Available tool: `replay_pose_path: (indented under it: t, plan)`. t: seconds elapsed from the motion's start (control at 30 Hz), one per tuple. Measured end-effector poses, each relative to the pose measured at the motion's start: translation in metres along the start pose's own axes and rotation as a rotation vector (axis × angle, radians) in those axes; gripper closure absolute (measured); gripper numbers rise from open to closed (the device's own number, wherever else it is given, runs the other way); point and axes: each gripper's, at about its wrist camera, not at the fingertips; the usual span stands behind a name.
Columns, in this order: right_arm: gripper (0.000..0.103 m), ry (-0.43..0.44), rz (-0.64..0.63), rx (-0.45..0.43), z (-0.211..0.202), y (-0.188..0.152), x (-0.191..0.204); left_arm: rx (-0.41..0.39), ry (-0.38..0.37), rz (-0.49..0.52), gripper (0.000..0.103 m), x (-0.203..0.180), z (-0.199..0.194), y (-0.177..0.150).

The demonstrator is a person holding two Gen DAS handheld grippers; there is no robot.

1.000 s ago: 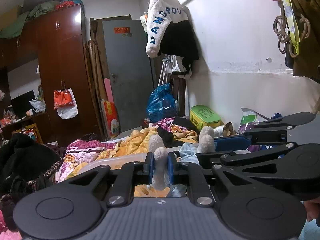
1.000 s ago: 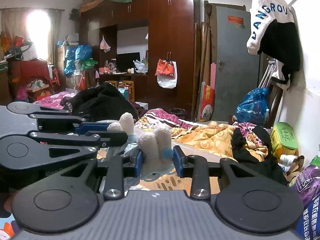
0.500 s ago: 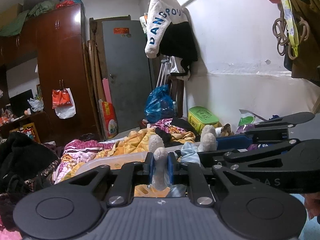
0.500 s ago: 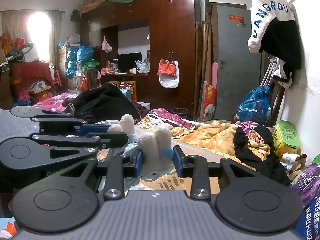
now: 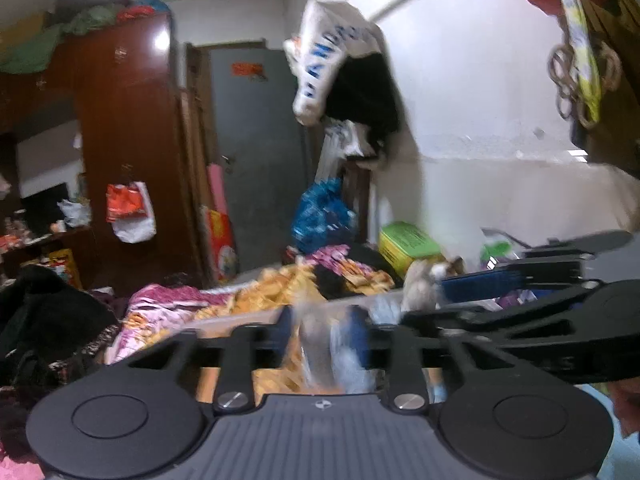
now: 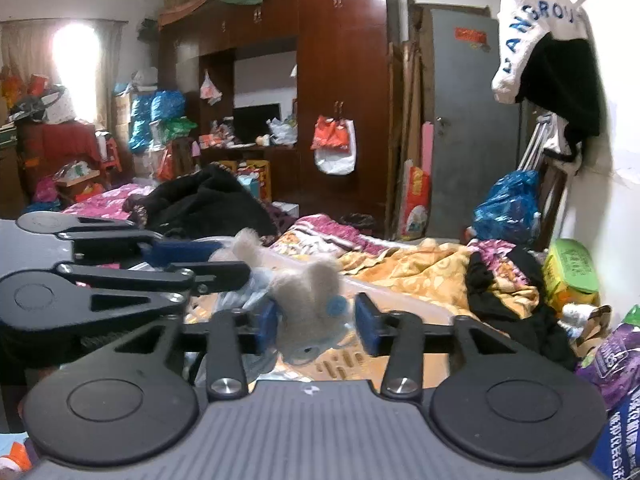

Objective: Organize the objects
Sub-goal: 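Lift the white glove over the basket and open both tools, then grasp the orange bottle with the left tool while the right tool grasps the clear bag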

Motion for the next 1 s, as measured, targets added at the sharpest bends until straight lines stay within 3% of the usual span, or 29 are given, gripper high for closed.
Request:
replay_pose_path:
  t: [0.03, 0.07, 0.1, 0.3, 0.43, 0.53, 0.73, 0.83, 0.9, 1.0]
  plan:
    - [0.022, -0.02, 0.009, -0.012, -0.003, 0.0, -0.002, -0.006, 0.009, -0.017, 0.038, 0.004, -0.001, -0.001]
    - [0.005, -0.02, 0.02, -0.028, -0.008, 0.0, -0.004, -0.01, 0.012, -0.031, 0.034, 0.008, -0.003, -0.003]
    - [0.001, -0.011, 0.027, -0.043, -0.014, 0.0, -0.005, -0.013, 0.012, -0.036, 0.034, 0.012, -0.007, -0.004]
    - [0.0, -0.014, 0.046, -0.056, -0.071, -0.017, -0.003, 0.0, -0.009, 0.009, 0.034, 0.006, -0.049, -0.017]
    - [0.0, 0.052, 0.032, -0.115, -0.13, -0.069, 0.0, -0.012, -0.002, 0.069, 0.031, -0.008, -0.111, -0.047]
    - [0.0, 0.093, 0.044, -0.085, -0.154, -0.116, 0.0, -0.038, -0.02, 0.042, 0.024, -0.014, -0.153, -0.078]
    - [0.0, 0.139, 0.095, -0.071, -0.158, -0.179, -0.001, -0.068, -0.081, -0.065, 0.024, -0.033, -0.189, -0.131]
    - [0.0, 0.121, 0.092, -0.033, -0.142, -0.179, -0.004, -0.041, -0.128, -0.032, 0.024, -0.052, -0.184, -0.138]
    - [0.0, 0.111, 0.118, -0.045, -0.143, -0.181, -0.011, -0.046, -0.101, 0.0, 0.024, -0.062, -0.186, -0.143]
    - [0.0, 0.133, 0.171, -0.045, -0.144, -0.179, -0.017, -0.043, -0.093, -0.027, 0.024, -0.059, -0.19, -0.151]
Point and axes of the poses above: each gripper's, at about its wrist camera, not at the fingertips, and z roughly the way its jaws point, x to its left, y to its top, and after that the axes turned 10 degrees about z, right-handed
